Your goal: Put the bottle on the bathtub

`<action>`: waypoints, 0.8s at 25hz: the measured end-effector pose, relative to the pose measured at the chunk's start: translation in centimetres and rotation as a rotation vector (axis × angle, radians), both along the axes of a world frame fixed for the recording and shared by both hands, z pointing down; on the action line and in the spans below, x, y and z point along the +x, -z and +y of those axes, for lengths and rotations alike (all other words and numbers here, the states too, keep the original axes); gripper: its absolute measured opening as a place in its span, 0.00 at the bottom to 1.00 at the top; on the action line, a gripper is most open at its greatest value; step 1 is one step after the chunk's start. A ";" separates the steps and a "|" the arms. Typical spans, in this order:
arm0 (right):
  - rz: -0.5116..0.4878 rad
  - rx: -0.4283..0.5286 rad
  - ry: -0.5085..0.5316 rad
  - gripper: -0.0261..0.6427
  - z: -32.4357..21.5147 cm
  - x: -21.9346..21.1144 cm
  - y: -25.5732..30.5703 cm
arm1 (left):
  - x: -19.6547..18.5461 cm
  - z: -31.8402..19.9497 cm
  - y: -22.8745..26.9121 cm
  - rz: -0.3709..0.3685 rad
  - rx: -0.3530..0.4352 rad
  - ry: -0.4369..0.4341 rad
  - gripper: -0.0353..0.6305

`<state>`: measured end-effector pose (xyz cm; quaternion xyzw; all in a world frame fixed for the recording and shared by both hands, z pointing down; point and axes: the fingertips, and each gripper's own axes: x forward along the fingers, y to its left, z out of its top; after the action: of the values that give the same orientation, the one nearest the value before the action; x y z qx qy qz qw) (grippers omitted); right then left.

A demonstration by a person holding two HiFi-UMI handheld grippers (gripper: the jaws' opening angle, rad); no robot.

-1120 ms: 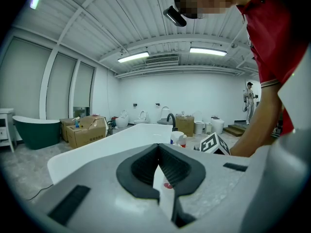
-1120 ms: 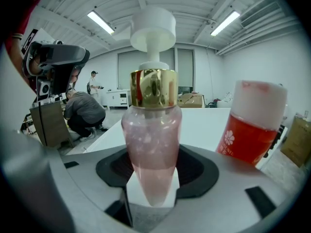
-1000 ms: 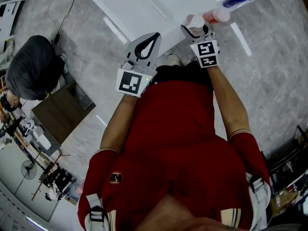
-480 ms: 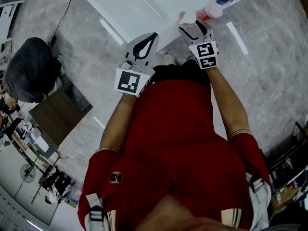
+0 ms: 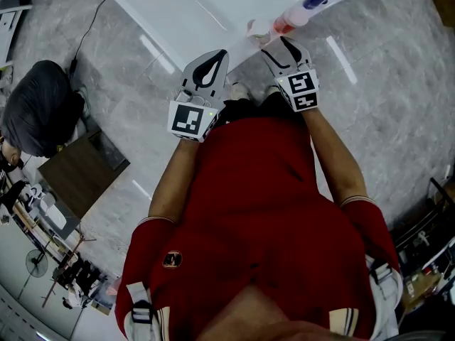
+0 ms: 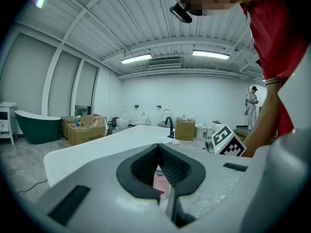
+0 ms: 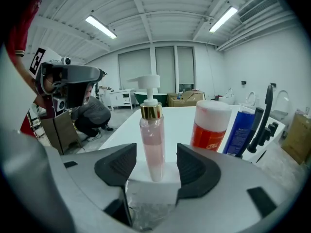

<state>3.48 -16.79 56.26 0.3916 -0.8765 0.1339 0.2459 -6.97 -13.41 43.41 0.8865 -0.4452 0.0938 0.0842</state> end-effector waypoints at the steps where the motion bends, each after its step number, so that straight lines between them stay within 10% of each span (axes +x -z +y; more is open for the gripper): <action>1: -0.002 0.003 0.008 0.41 0.3 0.2 0.5 | 0.2 0.0 0.2 0.003 0.001 0.004 0.06; 20: -0.101 0.119 0.096 0.05 2.2 1.4 12.0 | 2.9 0.5 2.8 0.055 0.031 0.068 0.06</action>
<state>4.85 -14.60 44.23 0.3558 -0.9120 0.0894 0.1836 -4.10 -12.88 40.60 0.8744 -0.4738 0.0593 0.0858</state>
